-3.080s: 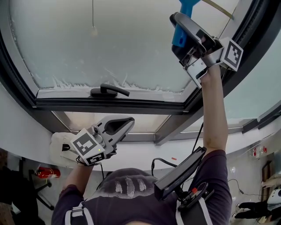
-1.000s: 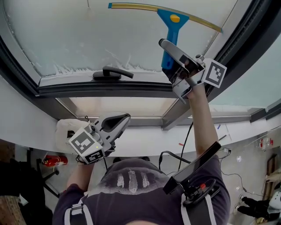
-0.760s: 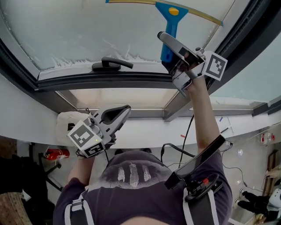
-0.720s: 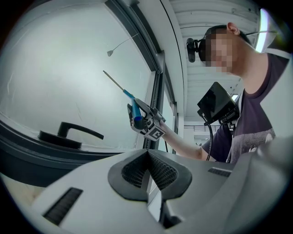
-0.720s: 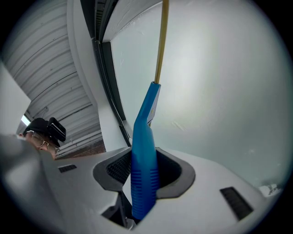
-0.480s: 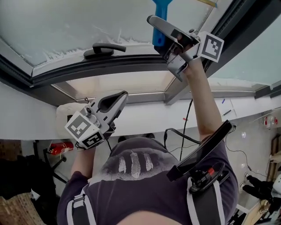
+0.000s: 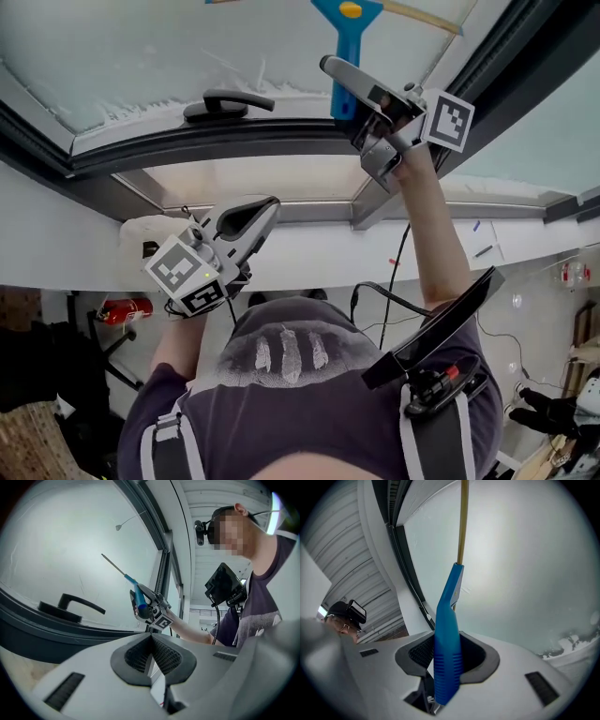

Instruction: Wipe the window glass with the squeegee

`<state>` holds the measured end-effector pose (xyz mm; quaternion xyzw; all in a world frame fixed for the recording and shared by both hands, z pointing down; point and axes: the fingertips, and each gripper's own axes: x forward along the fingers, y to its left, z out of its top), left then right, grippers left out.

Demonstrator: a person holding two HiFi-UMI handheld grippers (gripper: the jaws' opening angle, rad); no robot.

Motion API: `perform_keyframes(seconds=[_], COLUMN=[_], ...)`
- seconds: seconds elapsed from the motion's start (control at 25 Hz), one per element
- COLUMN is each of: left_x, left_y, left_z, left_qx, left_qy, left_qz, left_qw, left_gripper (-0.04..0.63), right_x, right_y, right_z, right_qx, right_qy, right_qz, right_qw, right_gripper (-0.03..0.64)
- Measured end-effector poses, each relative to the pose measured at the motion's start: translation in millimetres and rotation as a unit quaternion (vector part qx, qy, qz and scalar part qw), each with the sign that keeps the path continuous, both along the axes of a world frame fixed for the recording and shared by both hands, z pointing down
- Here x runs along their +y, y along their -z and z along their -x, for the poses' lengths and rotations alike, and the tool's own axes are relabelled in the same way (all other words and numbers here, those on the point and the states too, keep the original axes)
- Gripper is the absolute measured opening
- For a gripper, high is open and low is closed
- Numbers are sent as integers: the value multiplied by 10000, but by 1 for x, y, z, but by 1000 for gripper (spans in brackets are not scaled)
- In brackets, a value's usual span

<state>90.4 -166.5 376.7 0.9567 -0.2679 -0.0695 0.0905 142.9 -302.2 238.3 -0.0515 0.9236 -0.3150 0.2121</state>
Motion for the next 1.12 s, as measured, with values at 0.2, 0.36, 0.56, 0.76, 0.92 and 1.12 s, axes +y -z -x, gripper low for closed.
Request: perform_keyframes(seconds=[0.2, 0.36, 0.56, 0.76, 0.92, 1.12], left_x=[1, 1, 1, 2, 4, 9], left_y=[-1, -1, -1, -2, -3, -1], left_z=[2, 6, 13, 23, 30, 42], left_qx=[-19, -15, -10, 47, 66, 85], left_qy=[41, 103, 168, 185, 111, -44], left_qz=[40, 38, 49, 34, 35, 30], left_qw=[10000, 9999, 9998, 9998, 9999, 10000], left_gripper=[8, 8, 8, 9, 8, 9], right_x=[1, 0, 0, 2, 2, 6], right_y=[-10, -15, -23, -34, -42, -37], right_z=[-3, -3, -4, -5, -6, -8], right_qx=[-49, -106, -120, -3, 109, 0], right_qy=[-66, -133, -151, -230, -325, -559], right_qz=[111, 105, 204, 242, 254, 295], right_qw=[9999, 9998, 9996, 9994, 9991, 9980], right_gripper=[132, 133, 133, 133, 133, 132])
